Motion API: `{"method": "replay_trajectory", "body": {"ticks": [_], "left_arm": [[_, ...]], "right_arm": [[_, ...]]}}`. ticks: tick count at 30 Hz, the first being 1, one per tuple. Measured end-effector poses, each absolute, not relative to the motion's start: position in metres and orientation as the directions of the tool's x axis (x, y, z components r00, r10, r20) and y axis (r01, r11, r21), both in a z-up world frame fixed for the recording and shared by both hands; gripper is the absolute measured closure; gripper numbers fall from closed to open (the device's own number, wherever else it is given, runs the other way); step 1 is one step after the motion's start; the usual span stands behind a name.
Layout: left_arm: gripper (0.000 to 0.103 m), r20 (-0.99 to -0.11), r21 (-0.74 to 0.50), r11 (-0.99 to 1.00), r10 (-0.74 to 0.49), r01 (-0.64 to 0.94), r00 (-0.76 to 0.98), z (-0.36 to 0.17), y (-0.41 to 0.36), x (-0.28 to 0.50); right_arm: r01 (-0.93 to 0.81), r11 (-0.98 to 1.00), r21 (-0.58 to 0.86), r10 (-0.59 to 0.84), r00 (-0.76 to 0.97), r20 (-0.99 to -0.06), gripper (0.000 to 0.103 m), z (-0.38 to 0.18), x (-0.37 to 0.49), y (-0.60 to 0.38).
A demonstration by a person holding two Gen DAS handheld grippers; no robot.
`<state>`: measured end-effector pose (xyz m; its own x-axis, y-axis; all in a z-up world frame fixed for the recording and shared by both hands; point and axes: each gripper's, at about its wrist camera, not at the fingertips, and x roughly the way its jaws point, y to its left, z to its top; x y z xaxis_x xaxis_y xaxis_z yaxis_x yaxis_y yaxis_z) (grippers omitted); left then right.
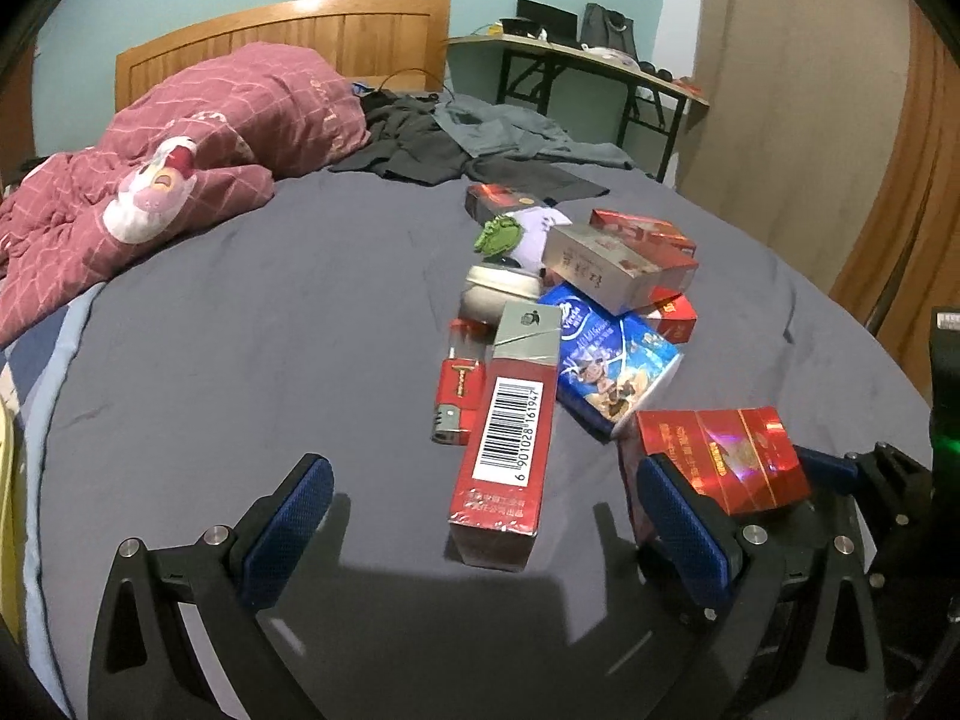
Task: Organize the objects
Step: 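Grasp the tall red barcode pack with the left tool while the right tool grasps the red Diamond pack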
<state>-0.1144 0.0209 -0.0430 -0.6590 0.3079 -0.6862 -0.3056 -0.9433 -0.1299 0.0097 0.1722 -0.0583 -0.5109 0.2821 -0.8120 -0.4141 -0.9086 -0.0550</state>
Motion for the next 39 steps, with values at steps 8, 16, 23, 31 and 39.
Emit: {"method": "replay_trajectory", "body": {"ticks": [8,16,23,31,39], "left_arm": [[0.001,-0.696,-0.155,-0.943,0.316,-0.295,-0.644,-0.046,0.022,-0.121],[0.000,-0.694,-0.156,-0.940,0.323,-0.304,-0.643,-0.046,0.022,-0.119],[0.000,-0.687,-0.163,-0.934,0.339,-0.318,-0.643,-0.044,0.022,-0.115],[0.000,-0.686,-0.156,-0.927,0.351,-0.342,-0.637,-0.043,0.025,-0.112],[0.002,-0.712,-0.168,-0.925,0.352,-0.340,-0.608,-0.049,0.029,-0.120]], "right_arm": [[-0.469,-0.883,-0.037,0.306,-0.512,-0.803,0.000,-0.056,0.010,0.181],[-0.555,-0.831,-0.047,0.362,-0.474,-0.803,0.000,-0.047,0.044,0.223],[-0.356,-0.934,0.006,0.216,-0.582,-0.784,0.000,-0.026,0.040,0.220],[0.007,-0.995,-0.099,0.073,-0.620,-0.781,0.000,-0.037,0.026,0.242],[0.061,-0.997,0.046,-0.073,-0.613,-0.787,0.000,-0.046,0.007,0.238]]}}
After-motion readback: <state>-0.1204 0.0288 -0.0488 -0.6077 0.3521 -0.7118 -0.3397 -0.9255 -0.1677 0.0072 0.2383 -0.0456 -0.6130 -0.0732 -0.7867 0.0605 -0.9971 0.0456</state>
